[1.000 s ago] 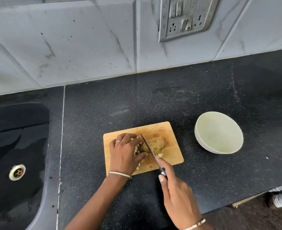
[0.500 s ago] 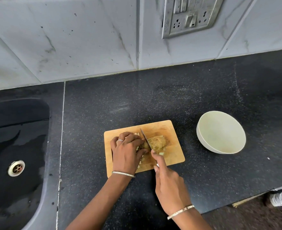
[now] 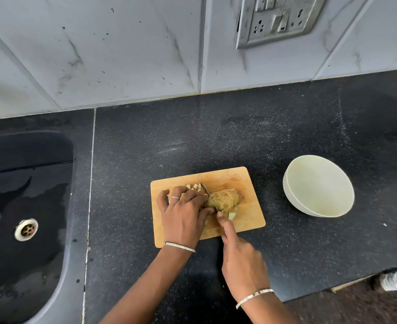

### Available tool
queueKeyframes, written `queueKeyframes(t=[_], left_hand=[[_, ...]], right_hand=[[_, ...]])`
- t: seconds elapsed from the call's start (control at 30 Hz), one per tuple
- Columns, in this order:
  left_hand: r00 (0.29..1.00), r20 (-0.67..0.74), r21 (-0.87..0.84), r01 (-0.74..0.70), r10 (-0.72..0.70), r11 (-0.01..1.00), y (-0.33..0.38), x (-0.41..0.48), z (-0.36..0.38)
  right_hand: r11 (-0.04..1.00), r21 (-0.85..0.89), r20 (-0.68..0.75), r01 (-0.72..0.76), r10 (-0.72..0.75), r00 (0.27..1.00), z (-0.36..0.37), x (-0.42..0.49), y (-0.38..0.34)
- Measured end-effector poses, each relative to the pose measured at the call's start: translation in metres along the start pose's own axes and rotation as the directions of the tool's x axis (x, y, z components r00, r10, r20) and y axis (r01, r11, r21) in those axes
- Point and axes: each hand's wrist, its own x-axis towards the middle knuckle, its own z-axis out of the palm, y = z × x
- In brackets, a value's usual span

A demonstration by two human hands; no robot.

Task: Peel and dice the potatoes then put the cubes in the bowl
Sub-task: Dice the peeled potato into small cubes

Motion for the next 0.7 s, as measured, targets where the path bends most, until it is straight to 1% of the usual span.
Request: queueKeyframes(t=[0.13,0.37,0.5,0.7], left_hand=[[1.000,-0.018,0.000,0.004,-0.004,1.000,0.0004,0.0002,-0.0001],[1.000,-0.001,0.010,0.007,-0.007,1.000,-0.0024,0.0007,0.0008],[1.000,0.002,0.001,0.004,-0.004,1.000,-0.0021,0.0009,0.0009],[0.999,0.054,-0.009,0.001,-0.001,1.000,-0.0015,0.0079,-0.0044]], right_hand=[[1.000,-0.013,0.005,-0.006,0.006,1.000,0.0058,0.0041,-0.0020],[0.998,0.052,-0.007,0.024,-0.023,1.000,0.0060,0.0044,0.0029],[0.999,0.027,-0.017,0.039,-0.038,0.999,0.0064,-0.0007,0.0041],[1.000,0.013,-0.008,0.021,-0.021,1.000,0.0054,-0.0009,0.0047]])
